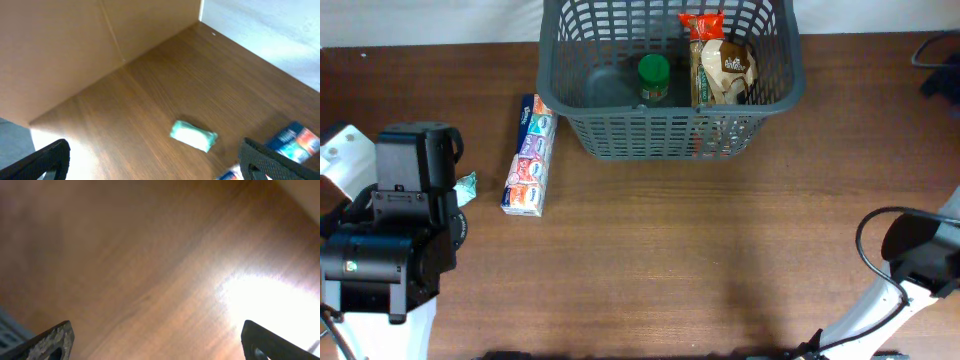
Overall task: Pack container
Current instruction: 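Retract the right gripper to the right side, then move the left gripper over the multicolour box on the left, then close the left gripper on the multicolour box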
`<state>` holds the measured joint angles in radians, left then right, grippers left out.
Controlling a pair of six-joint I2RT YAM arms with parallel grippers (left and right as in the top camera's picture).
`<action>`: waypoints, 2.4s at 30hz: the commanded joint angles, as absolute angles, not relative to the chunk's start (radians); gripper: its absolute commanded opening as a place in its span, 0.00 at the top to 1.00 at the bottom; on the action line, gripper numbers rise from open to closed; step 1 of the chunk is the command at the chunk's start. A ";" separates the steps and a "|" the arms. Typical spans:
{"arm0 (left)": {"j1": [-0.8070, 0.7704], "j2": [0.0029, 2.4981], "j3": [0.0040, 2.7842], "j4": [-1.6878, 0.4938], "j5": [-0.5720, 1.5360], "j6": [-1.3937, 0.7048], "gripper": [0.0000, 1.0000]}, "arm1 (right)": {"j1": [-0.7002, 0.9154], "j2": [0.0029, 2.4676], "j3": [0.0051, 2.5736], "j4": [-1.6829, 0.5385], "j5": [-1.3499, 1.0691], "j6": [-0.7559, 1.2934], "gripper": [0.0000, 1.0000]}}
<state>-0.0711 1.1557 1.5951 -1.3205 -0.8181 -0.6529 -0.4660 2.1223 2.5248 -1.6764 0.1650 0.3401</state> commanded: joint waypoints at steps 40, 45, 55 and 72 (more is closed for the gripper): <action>0.134 1.841 1.705 -1.151 0.096 0.099 0.01 | -0.472 2.133 2.387 -1.671 0.195 0.349 0.01; 0.133 1.890 1.705 -1.140 0.191 0.133 0.01 | -0.472 2.133 2.387 -1.671 0.195 0.349 0.01; 0.129 2.050 1.705 -1.117 0.156 0.156 0.01 | -0.472 2.133 2.387 -1.671 0.195 0.349 0.01; 0.015 2.179 1.705 -1.071 -0.001 0.071 0.01 | -0.472 2.133 2.387 -1.671 0.195 0.349 0.01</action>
<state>0.0109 2.1490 1.6928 -1.0756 0.0334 0.1097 -0.4660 2.1292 2.3939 -1.6722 0.1761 0.3405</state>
